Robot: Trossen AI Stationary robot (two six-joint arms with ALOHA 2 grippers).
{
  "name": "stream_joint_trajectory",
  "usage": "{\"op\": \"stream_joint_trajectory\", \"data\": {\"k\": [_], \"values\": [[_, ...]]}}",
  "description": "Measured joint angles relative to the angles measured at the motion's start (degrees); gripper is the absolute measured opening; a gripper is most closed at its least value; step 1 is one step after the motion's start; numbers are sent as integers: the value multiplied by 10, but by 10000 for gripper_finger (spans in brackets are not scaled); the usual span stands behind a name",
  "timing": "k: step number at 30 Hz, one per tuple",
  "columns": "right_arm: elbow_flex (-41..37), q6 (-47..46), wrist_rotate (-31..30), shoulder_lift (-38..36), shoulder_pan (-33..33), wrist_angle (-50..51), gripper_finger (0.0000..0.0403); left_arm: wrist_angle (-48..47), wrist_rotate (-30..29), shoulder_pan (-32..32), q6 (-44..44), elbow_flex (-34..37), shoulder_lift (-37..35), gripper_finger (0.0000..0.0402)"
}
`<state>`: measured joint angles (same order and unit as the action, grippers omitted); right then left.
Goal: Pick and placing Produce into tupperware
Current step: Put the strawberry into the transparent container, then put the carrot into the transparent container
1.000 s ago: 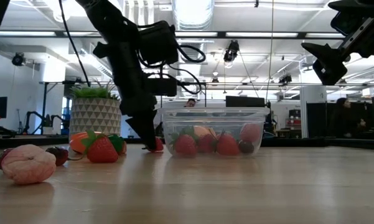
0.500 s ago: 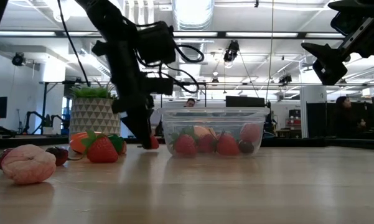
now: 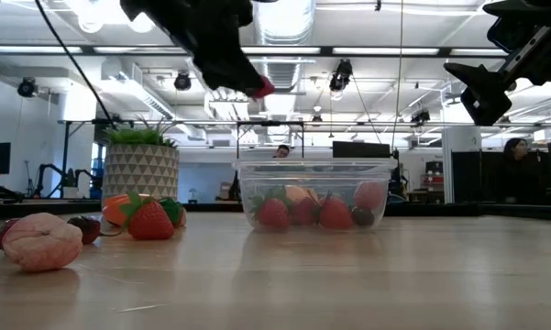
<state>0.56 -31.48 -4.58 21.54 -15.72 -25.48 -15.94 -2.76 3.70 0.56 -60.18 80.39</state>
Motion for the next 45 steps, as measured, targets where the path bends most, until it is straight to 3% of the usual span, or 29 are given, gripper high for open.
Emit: {"op": "stream_joint_trajectory", "data": {"k": [8,14,19,28,36,45], "values": [[0,0,0,-1,0,0,312,9,73,-30,-14,-79,114,133],[0,0,0,-1,0,0,306,-7,72,-48,2,-152,190,135],[0,0,0,-1,0,0,311,-31,53,-50,0,-166,213,178],[0,0,0,-1,0,0,309,-106,-15,-47,11,-161,162,278],[0,0,0,0,0,0,313,-342,-21,-44,93,-121,85,285],[0,0,0,0,0,1,308,-325,16,-74,107,47,10,286]]}}
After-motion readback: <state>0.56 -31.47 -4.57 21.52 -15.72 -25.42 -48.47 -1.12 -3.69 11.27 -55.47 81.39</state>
